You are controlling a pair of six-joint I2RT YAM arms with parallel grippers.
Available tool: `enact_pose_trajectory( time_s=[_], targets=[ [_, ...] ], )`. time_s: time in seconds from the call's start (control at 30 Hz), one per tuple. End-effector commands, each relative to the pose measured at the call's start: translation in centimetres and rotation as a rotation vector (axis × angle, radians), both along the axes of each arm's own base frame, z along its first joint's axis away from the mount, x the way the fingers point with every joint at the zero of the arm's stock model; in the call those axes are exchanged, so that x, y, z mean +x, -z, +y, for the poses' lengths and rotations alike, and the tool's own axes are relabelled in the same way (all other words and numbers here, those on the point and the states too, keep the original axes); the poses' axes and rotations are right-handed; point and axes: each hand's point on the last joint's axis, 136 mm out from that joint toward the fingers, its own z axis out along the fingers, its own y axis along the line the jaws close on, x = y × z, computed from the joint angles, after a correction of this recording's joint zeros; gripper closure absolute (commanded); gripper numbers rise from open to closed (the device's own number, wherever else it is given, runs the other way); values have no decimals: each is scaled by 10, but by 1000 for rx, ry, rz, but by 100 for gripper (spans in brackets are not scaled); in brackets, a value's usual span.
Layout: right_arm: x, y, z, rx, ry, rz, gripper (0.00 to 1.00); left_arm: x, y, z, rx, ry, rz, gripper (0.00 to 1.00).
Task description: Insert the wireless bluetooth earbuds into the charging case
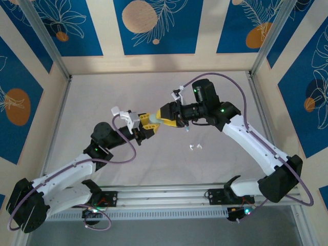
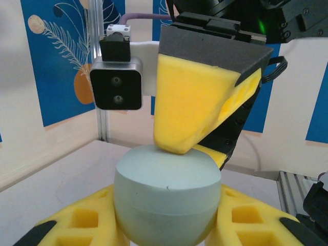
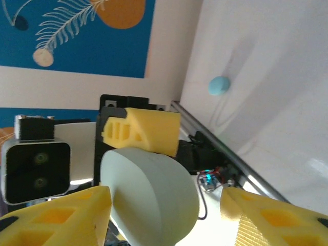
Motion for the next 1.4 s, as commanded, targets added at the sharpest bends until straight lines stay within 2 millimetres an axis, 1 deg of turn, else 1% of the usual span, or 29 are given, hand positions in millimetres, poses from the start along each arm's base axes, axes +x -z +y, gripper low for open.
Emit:
enact_pose_trajectory(
  time_s=[0.0,0.07,0.2,0.27,0.4,0.5,0.6,0.63,0.67,0.8,0.9,1.07,1.23,1.37],
  targets=[
    [-8,-15,10,99,-79,38,44,-8,-34,-2,-74,32,-67,71],
    [-8,-14,12,112,-89,52,48,-8,-35,-2,-75,35,-65,71],
    [-12,-20,14,156,-123,62,50,-6,-33,-1,-75,19,-61,70],
    [-12,-19,13,154,-125,63,56,-6,-32,-1,-69,17,-58,70],
    [-8,-15,6,139,-85,56,74,-4,-28,1,-50,0,-54,67],
    [-6,-14,3,140,-62,45,80,0,-24,2,-33,-23,-42,64],
    [-4,-14,1,143,-45,31,82,2,-18,2,-12,-35,-28,55],
    [-3,-14,0,142,-34,25,83,2,-15,2,-4,-38,-22,49],
    [-1,-14,-1,141,-23,19,83,3,-14,2,1,-40,-17,45],
    [12,-7,-10,117,68,-12,83,4,-4,6,39,-67,17,31],
    [26,8,-22,84,160,-13,83,4,1,14,53,-103,38,28],
    [49,42,-42,3,287,9,83,4,6,29,76,-172,86,24],
    [69,91,-58,-120,359,49,82,13,15,44,122,-271,192,21],
    [84,128,-61,-202,354,92,82,21,23,49,174,-322,283,20]
  ],
)
